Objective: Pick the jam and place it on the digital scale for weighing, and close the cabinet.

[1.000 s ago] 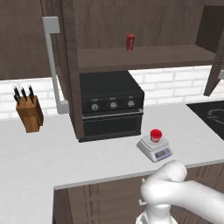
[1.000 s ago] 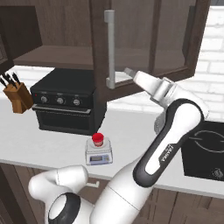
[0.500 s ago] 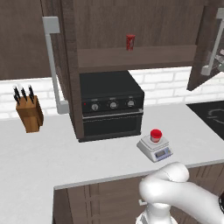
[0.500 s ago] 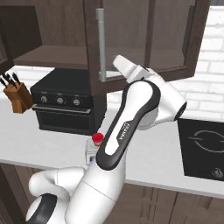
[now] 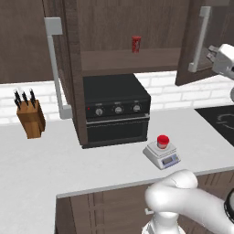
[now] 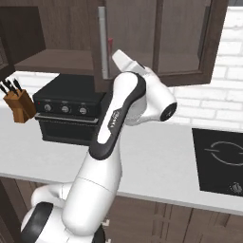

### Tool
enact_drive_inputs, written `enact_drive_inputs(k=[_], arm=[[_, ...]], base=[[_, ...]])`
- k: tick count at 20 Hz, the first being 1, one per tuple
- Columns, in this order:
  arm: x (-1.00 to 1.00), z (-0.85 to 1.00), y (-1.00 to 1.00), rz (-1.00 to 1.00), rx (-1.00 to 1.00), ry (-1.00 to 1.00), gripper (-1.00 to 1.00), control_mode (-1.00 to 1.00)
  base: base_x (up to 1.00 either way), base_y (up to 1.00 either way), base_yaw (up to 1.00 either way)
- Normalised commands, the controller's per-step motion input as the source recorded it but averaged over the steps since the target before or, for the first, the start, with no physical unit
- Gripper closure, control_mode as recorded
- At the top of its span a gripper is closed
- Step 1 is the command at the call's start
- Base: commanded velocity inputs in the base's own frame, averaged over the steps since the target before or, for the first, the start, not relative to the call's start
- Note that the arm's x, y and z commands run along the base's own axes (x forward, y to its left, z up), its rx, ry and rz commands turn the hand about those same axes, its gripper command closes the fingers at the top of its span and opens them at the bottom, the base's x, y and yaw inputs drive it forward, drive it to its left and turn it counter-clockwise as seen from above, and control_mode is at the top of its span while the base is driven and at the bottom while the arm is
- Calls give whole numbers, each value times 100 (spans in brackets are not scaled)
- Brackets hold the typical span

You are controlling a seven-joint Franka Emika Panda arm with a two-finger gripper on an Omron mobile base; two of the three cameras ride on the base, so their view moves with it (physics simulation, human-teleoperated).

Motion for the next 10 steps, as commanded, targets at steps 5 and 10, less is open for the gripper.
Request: enact_drive_inputs(k=[5,10], arm=[[100,-38,0,5,0,1,-100,-100],[100,-26,0,1,0,0,-100,-100]], base=[[0,0,0],[0,0,0]])
